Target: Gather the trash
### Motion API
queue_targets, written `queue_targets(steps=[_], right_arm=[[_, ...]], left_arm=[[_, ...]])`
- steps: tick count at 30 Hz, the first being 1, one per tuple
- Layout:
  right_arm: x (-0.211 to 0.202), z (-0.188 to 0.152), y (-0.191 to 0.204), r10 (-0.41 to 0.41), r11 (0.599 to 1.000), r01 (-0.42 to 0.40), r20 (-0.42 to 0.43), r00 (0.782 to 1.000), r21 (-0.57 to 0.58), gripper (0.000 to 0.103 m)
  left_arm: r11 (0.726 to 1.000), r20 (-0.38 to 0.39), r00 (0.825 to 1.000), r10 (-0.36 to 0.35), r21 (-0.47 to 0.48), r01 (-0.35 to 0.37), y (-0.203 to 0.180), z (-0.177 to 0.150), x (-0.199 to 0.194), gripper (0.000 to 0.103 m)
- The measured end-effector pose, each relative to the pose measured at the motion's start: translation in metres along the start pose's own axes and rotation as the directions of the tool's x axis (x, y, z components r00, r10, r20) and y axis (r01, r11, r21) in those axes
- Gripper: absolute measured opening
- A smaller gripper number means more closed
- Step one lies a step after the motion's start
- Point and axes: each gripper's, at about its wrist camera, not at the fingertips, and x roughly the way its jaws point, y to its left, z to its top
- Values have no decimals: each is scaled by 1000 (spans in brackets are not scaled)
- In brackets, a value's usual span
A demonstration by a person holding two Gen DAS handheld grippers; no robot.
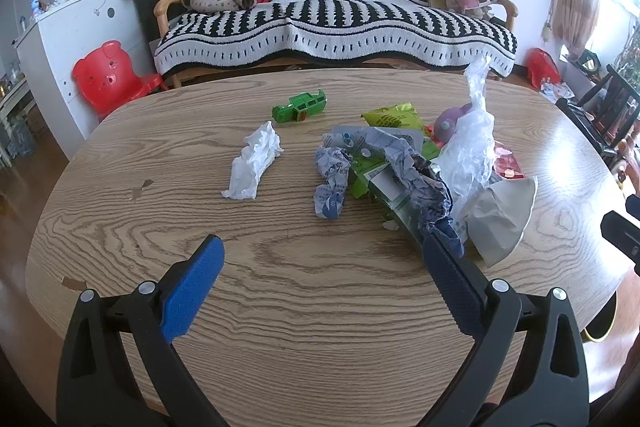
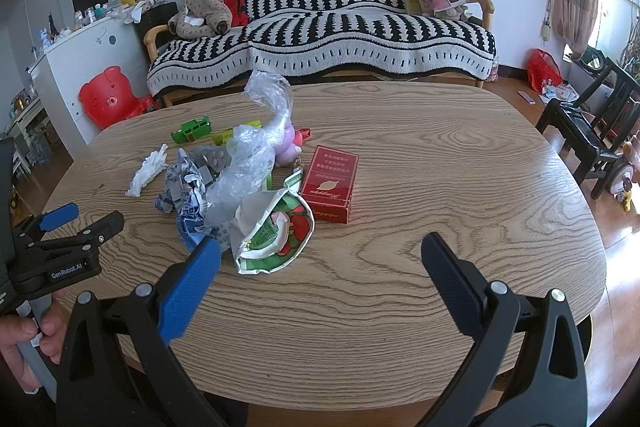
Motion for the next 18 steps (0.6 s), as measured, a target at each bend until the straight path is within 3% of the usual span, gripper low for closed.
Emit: queue_targets(steps=[8,13,18], right_arm=[[9,14,-7,-5,1000,5,2,1000,26,97],[50,38,-25,3,997,2,-67,998,78,97],[97,53,-40,23,989,-3,-135,991,150,97]], left_arm=[[1000,-5,1000,-1,-10,1,18,6,7,97],[999,-81,997,-20,-48,16,54,22,42,97],[1000,-136,991,3,-17,-6,71,38,90,97]])
